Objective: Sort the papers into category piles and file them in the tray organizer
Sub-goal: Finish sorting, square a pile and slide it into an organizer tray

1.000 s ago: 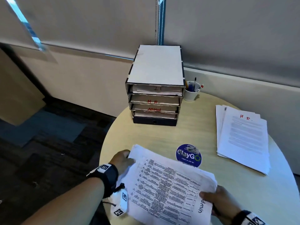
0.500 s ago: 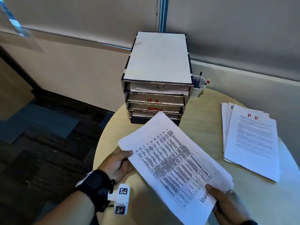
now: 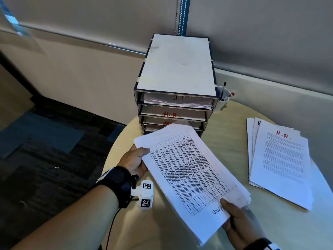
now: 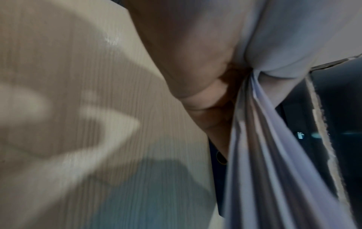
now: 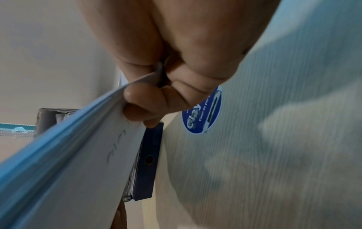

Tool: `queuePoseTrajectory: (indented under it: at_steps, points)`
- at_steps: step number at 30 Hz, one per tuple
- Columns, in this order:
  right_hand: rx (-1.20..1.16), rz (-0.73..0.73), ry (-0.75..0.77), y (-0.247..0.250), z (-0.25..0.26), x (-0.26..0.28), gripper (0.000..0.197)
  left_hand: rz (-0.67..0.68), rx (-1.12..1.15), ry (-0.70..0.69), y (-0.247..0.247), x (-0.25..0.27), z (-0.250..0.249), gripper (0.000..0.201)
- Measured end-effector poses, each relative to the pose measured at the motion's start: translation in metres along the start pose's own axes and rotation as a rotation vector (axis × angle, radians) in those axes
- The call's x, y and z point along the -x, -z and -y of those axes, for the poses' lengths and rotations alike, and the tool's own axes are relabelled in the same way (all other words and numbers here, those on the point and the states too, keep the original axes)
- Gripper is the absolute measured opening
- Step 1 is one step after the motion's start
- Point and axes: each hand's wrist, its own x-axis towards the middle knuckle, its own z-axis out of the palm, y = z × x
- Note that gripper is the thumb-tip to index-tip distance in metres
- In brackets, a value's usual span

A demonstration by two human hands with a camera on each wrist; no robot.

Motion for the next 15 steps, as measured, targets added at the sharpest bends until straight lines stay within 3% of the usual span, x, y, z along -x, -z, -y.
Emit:
queuePoseTrajectory:
  at_steps: [5, 9, 15]
  points:
    - [-0.018, 0.025, 0.000, -0.001, 0.005, 0.009, 0.034, 0.023, 0.014, -0.001, 0.005, 0.002, 0.009, 0.041]
    - [-0.043, 0.032, 0.018, -0.003, 0.007, 0.011, 0.035, 0.107, 0.036, -0.075, -0.004, 0.004, 0.001, 0.053]
    - [-0.078, 0.034, 0.046, -0.016, 0.002, -0.001, 0.040, 0.059, -0.016, -0.109, -0.033, -0.012, -0.031, 0.038]
